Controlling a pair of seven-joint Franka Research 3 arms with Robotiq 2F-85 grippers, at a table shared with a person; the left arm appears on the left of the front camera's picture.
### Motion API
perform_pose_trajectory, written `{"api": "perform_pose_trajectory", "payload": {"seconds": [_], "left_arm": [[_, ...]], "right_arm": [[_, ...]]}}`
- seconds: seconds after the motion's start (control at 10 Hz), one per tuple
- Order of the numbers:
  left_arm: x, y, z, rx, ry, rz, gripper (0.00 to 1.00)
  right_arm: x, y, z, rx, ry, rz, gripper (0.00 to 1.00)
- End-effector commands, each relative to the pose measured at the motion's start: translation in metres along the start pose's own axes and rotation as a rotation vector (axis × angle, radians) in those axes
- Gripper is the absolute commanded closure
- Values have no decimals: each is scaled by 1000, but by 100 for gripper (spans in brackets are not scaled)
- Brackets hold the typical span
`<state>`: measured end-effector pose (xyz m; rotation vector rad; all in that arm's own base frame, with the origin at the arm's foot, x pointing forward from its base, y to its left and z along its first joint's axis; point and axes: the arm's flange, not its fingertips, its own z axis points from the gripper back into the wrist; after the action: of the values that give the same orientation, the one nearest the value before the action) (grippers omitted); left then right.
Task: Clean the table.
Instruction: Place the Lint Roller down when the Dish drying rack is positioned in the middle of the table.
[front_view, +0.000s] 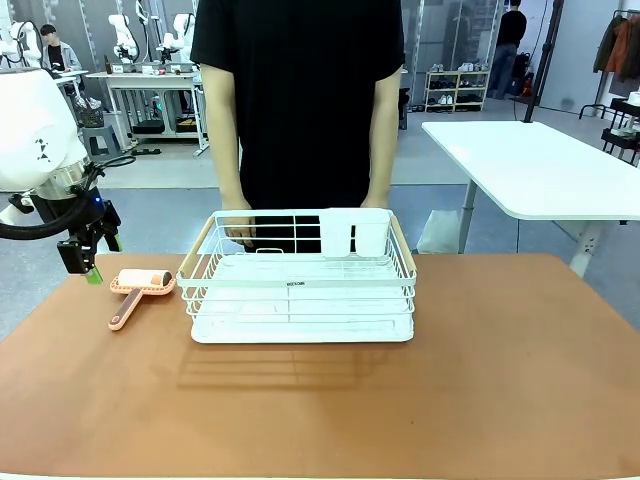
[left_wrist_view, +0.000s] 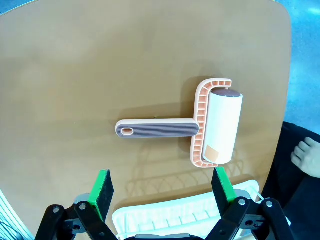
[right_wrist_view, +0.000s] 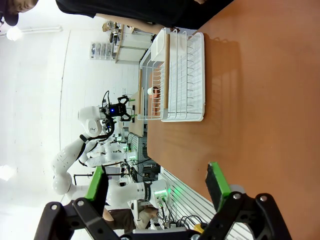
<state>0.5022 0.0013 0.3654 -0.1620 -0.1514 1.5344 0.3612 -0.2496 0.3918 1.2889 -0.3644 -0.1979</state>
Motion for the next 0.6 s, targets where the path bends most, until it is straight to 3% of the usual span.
{"api": "perform_pose_trajectory", "payload": {"seconds": [0.0,0.5], "left_arm": [[1,2,-1,-2,0,-4,0],[1,2,-1,-2,0,-4,0]], "right_arm": [[-1,3,0,9,-3,7,0],[-1,3,0,9,-3,7,0]]}}
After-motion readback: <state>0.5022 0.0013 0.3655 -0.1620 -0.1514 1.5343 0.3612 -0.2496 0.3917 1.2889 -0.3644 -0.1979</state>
